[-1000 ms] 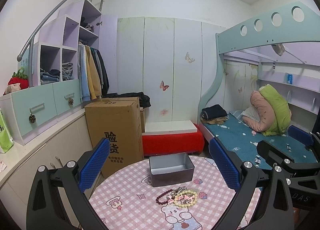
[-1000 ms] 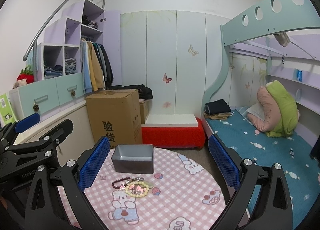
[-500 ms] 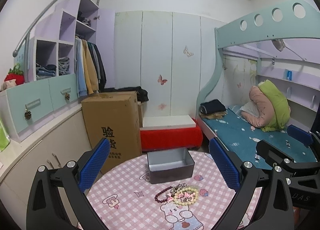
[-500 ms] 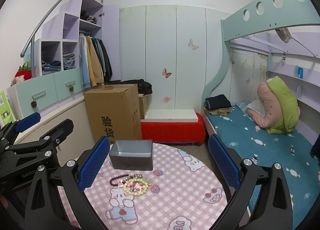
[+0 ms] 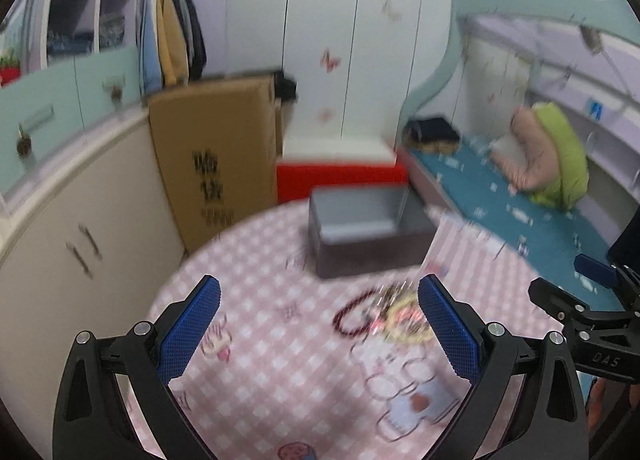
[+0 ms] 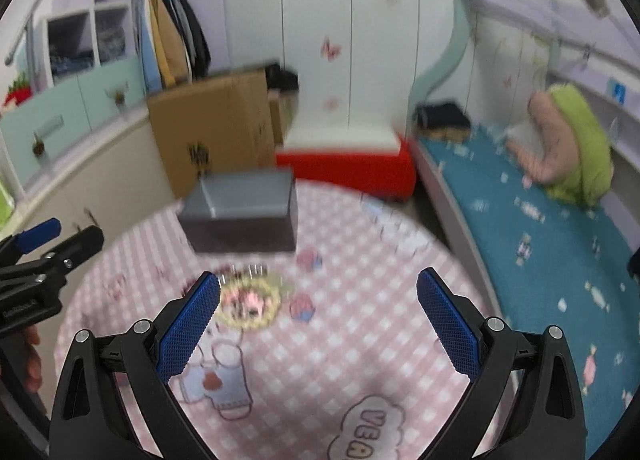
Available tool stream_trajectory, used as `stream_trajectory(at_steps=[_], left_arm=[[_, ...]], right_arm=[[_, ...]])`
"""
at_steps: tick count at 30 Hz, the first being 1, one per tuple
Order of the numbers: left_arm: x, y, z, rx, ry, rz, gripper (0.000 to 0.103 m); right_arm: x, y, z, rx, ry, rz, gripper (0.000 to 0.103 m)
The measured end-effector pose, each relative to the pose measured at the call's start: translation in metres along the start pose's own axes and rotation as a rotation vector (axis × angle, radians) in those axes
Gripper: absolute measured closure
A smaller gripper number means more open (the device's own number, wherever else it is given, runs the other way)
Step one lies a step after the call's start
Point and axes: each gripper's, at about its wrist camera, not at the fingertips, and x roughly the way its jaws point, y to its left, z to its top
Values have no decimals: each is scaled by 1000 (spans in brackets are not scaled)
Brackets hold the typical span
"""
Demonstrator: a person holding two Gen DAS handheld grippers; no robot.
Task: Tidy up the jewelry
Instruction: 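Move both grippers down toward the jewelry pile beside the tin box, then grasp the dark red bead bracelet with the left gripper while the right grasps the pale bead bracelet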
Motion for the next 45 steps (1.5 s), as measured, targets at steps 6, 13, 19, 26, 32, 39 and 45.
stream_trajectory(at_steps=[6,13,19,26,32,39,45], left_arm=[[54,12,-19,4,146,33,7],[95,20,-26,-34,227,52,7],[121,14,-22,-13,262,36,7],[138,13,-23,1,300,74,12],[138,14,-23,19,295,67,18],[127,8,-23,93,264,24,82],[123,7,-25,90,250,-17,97]], right_arm=[[54,-4,-13,2,94,-11,7],[82,-5,-13,-3,135,-3,7],[99,-4,-11,-10,160,11,7],[112,-2,-7,-26,180,25,22],[123,3,-6,-44,204,36,42],[115,14,-7,-59,204,85,43],[119,18,-11,-51,226,101,60]])
